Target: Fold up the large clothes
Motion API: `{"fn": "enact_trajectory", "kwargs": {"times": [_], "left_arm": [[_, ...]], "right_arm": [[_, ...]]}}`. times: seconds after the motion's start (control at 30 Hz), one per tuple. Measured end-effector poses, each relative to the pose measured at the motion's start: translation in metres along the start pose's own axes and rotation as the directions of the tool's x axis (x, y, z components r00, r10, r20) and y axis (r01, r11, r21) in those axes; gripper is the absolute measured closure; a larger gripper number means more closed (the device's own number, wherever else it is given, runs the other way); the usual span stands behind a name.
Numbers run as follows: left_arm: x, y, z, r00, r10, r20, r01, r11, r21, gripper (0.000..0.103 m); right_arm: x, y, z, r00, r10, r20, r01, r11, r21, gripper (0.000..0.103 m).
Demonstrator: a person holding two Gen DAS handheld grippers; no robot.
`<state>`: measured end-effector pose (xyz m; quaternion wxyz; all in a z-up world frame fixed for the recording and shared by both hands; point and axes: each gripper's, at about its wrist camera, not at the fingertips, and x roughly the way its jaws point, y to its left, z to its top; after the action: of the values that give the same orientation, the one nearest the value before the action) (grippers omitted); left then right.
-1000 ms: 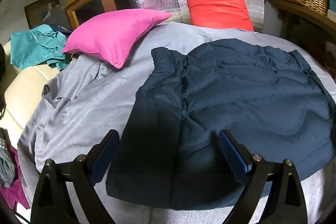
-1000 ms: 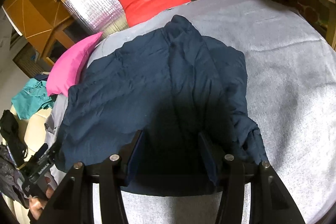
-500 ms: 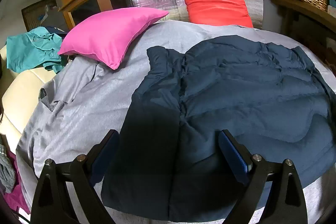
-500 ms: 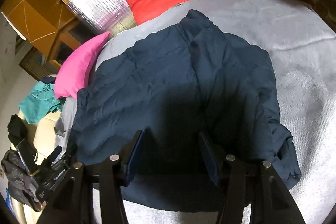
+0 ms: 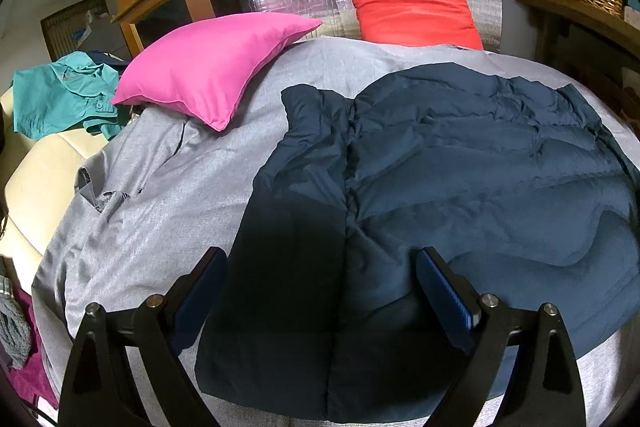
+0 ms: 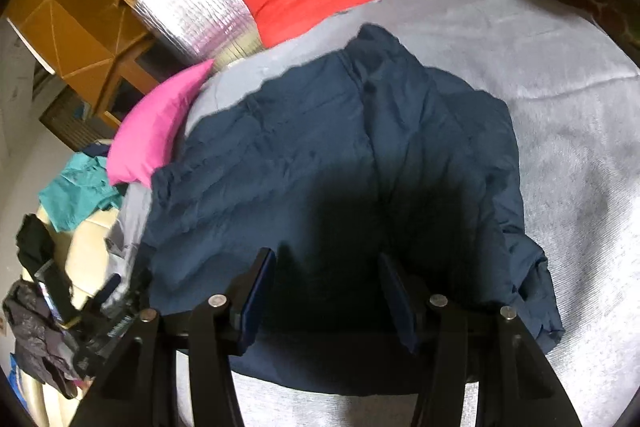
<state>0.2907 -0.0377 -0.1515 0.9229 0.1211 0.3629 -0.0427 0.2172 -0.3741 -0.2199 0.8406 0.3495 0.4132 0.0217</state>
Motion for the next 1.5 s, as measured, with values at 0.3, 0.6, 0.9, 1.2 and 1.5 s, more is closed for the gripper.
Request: {"fn": "enact_trajectory", "kwargs": {"times": [0.3, 0.6, 0.9, 1.2, 1.5], "left_arm": [[0.003, 0.000, 0.000, 1.000, -0.013, -0.015, 0.013, 1.000, 0.001, 0.008], [0.009, 0.066, 0.011, 0.980, -0.197, -0.024, 0.188, 0.963, -0.195, 0.008], [0.063, 0.115, -0.005, 0.879, -0.460, -0.125, 0.335, 0.782, -0.527, 0.008], [0.088, 0.092, -0.011, 0.783, -0.583, -0.219, 0.388, 0.732, -0.561, 0.008], [0.080, 0.080, -0.008, 0.774, -0.614, -0.156, 0.444, 0.701, -0.558, 0.008]], "right_arm": [[0.008, 0.003, -0.002, 0.999, -0.012, -0.034, 0.012, 1.000, -0.024, 0.045], [-0.056, -0.053, 0.021, 0.988, 0.013, 0.154, -0.034, 0.990, 0.137, 0.029], [-0.045, -0.122, 0.031, 0.991, 0.120, 0.065, -0.135, 0.927, 0.349, 0.023], [0.014, -0.109, 0.035, 0.987, 0.119, -0.109, -0.081, 0.951, 0.300, 0.022], [0.013, -0.044, 0.029, 0.997, 0.076, -0.028, -0.075, 0.997, 0.034, 0.020]]}}
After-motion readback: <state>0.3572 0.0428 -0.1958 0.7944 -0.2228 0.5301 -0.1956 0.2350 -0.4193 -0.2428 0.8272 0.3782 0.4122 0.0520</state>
